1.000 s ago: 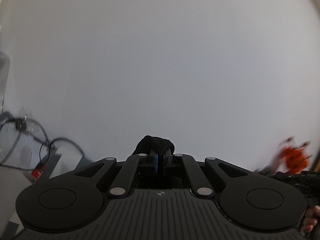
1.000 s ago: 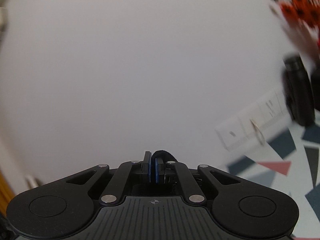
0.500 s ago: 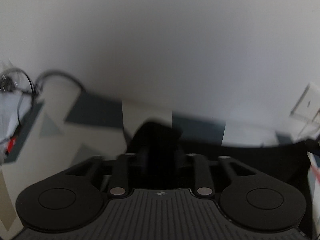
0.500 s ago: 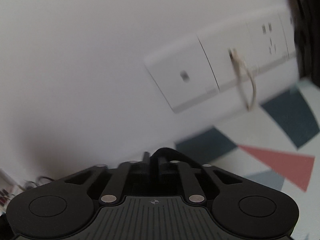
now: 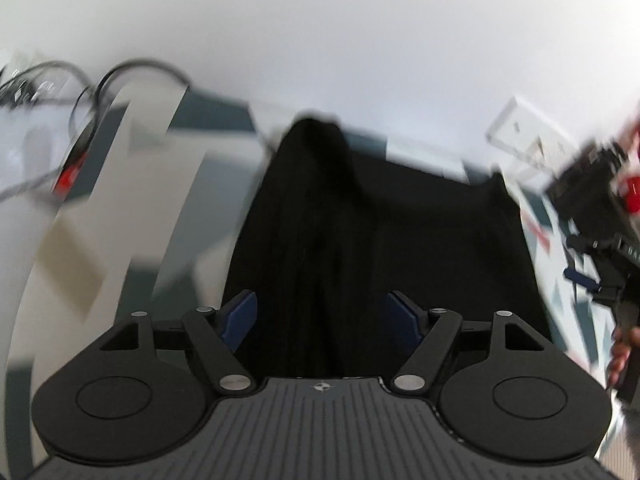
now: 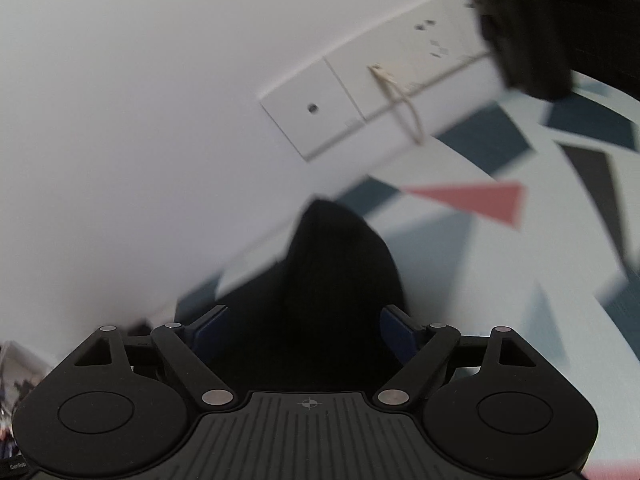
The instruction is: Fold clothes
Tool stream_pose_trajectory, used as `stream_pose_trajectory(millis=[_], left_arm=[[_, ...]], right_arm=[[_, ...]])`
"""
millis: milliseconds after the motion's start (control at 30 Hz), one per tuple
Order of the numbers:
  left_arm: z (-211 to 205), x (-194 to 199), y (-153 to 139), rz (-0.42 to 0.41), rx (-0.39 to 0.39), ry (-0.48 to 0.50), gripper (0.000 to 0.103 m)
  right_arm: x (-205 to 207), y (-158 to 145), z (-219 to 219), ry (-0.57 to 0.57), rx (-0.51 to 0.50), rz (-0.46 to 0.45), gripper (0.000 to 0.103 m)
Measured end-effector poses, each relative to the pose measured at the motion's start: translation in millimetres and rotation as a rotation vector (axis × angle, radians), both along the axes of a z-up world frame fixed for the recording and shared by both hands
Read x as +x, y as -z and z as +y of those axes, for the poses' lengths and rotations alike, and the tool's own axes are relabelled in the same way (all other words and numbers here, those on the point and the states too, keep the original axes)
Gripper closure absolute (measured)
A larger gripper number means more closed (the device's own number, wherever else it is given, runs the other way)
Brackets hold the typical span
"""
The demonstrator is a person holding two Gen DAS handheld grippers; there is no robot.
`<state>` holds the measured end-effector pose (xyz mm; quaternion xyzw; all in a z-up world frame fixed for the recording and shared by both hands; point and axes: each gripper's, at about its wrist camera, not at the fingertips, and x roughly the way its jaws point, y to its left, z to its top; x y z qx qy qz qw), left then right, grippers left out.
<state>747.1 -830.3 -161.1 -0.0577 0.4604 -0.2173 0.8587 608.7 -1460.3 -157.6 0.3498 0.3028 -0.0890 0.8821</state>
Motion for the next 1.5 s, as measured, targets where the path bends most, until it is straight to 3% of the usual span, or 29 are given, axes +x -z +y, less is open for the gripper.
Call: stream_pose_trajectory(millis=[167,367,633,800,867,900,933,1000,1033,1067,1133,1300,1400,1500], left_arm=[[36.8,-63.1,26.4,-0.012,0.116,0.065,0.022],[55.4,-108.8,39.6,0.041,0.162,0.105,0.022],[50.6,-147.4,48.2,0.009,0.305,0.231,0.018],[56.6,-145.9,54.3,0.047,0.266,0.168,0.017],[56.0,-148.6,53.8,0.032,0.264,0.164,0.017],[55.7,-150.0,53.2,0.023,0.259,0.164,0.026],[55.6,-151.4,52.5,0.015,0.255,0.164,0.035],[56.5,-152.1,46.2,-0.01,0.246,0.144,0.087],[56.3,-150.0,43.5,-0.009,0.251,0.122,0.094],[57.5,-146.6,41.1,0.003,0.243,0.099,0.094],[63.3,-139.6,33.5,0.016,0.193,0.039,0.094],[68.7,-116.3,-6.9,-0.1,0.17,-0.116,0.094],[64.6,-77.2,-8.4,-0.072,0.173,-0.173,0.094],[48.3,-27.4,3.4,-0.05,0.214,-0.227,0.094]], right_arm=[[-88.2,7.8,28.8,0.044,-0.047,0.092,0.023],[-162.2,9.0,77.6,0.04,-0.149,0.204,0.016],[-191.2,25.7,121.9,-0.037,-0.311,0.352,0.015],[-198.4,29.0,125.5,-0.005,-0.328,0.352,0.025],[-201.5,28.3,121.0,0.028,-0.318,0.335,0.036],[-202.6,28.2,117.3,0.045,-0.307,0.326,0.039],[-203.3,28.3,112.0,0.061,-0.291,0.317,0.049],[-204.7,28.4,101.6,0.093,-0.258,0.298,0.065],[-205.4,28.5,96.4,0.109,-0.241,0.289,0.076],[-206.1,28.6,91.1,0.125,-0.225,0.28,0.087],[-206.2,29.8,75.1,0.175,-0.139,0.251,0.092],[-196.5,32.1,25.1,0.323,0.121,0.148,0.093],[-177.1,31.9,-6.6,0.403,0.239,0.095,0.093],[-130.6,25.7,-28.9,0.418,0.259,0.079,0.093]])
